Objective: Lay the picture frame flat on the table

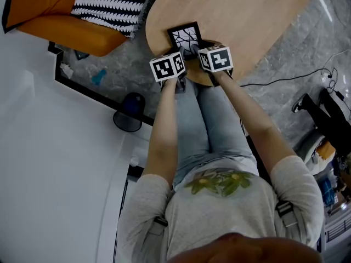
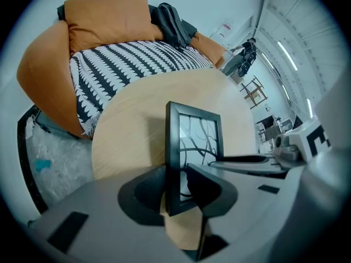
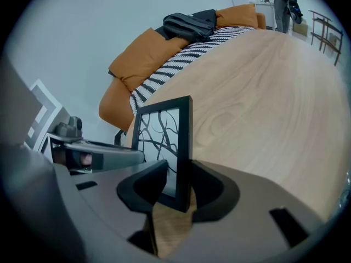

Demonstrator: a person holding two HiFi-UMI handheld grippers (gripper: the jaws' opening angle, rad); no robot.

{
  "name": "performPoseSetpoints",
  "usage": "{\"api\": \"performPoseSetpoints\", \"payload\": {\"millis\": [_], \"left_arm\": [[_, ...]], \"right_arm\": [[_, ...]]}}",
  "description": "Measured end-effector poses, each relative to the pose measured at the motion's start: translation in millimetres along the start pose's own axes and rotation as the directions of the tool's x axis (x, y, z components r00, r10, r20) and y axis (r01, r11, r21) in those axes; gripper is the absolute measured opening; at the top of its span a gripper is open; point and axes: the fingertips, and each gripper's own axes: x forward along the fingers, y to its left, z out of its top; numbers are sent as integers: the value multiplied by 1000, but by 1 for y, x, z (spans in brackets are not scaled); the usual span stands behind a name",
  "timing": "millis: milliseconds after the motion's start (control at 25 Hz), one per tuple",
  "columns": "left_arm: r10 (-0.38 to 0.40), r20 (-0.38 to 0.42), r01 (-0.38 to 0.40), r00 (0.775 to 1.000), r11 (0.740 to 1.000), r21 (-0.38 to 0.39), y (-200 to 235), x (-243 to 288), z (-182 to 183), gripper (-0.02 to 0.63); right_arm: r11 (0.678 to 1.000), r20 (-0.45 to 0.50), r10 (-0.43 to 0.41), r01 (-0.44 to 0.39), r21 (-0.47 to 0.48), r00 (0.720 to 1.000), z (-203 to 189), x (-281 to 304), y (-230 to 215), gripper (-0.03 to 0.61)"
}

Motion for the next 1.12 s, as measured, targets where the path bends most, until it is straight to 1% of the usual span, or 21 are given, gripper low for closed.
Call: {"api": "performPoseSetpoints", "payload": {"millis": [200,440,680,800,840,920,1000,1120], "left_arm": [[-3,-16,3,1000,1000,-10,2,5,1,123],[-16,-29,15,999,999,-29,3,8,-1,124],[-7,-41,6,999,1000,-28,5,9,-2,124],[17,-57,-19,998,999,-40,7,9,-2,126],[34,-65,-37,997,999,-37,9,8,-2,128],[65,-81,-66,995,998,-18,9,8,-1,135],[77,-87,-78,993,997,-8,8,8,0,135],[82,-83,-82,993,997,-1,9,8,-1,135]], "right_arm": [[1000,-10,-20,20,11,1000,-1,3,-2,133],[999,49,-36,37,-4,998,2,2,-2,135],[998,75,-64,65,-17,995,0,5,-2,137],[996,78,-83,85,-18,994,0,5,-1,137],[994,78,-98,100,-31,992,1,5,-2,153],[988,75,-127,132,-75,989,3,5,-3,159],[986,71,-132,139,-94,989,4,5,-4,161],[986,67,-129,135,-95,989,3,6,-3,161]]}}
